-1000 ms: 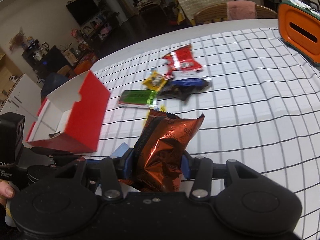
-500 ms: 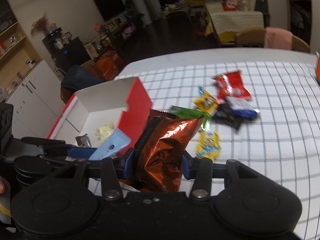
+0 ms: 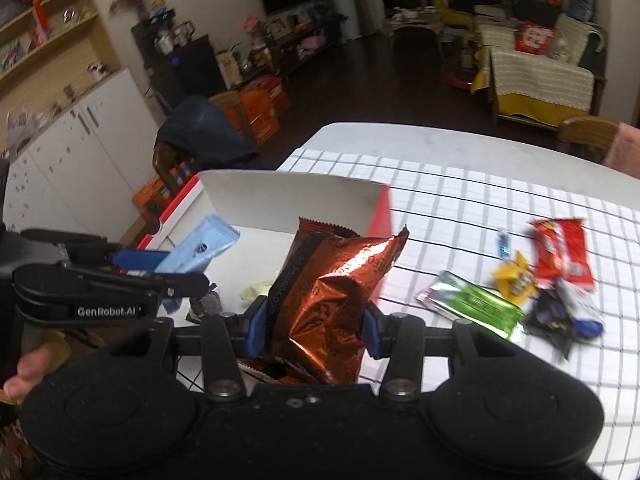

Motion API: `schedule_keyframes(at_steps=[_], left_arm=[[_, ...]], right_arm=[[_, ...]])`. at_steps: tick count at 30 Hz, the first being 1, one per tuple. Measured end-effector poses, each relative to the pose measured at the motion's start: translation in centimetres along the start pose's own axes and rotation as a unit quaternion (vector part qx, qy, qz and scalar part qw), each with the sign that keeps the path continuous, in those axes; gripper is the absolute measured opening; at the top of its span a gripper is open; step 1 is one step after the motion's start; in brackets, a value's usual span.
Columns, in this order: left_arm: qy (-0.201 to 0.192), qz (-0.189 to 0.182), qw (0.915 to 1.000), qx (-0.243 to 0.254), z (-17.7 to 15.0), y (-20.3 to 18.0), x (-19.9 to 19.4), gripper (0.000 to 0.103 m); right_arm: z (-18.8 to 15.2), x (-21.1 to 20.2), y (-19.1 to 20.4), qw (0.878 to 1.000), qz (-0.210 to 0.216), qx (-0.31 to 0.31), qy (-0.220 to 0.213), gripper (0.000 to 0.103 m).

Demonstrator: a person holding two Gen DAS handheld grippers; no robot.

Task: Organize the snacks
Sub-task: 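Carry the blue packet and brown bag into the box and release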

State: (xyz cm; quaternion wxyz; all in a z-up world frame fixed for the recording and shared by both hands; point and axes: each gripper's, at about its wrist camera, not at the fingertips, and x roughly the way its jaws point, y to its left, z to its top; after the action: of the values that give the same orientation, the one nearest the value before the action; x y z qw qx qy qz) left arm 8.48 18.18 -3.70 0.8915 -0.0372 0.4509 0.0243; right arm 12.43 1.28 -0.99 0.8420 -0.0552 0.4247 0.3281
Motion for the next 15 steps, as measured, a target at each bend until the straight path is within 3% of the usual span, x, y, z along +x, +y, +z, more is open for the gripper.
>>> schedule_keyframes(at_steps=[7,15], left_arm=[[0.032,0.031,0.9990,0.002,0.0,3.4,3.0,0.047],[0.061,0.041,0.9971,0.020,0.0,3.9,5.0,0.047]], right_arm=[[1.6,5.3,2.6,0.999,0.004,-0.031,0.038,0.046],[2.2,10.1,4.7,0.995,-0.008,-0.064,0.079,0.046]])
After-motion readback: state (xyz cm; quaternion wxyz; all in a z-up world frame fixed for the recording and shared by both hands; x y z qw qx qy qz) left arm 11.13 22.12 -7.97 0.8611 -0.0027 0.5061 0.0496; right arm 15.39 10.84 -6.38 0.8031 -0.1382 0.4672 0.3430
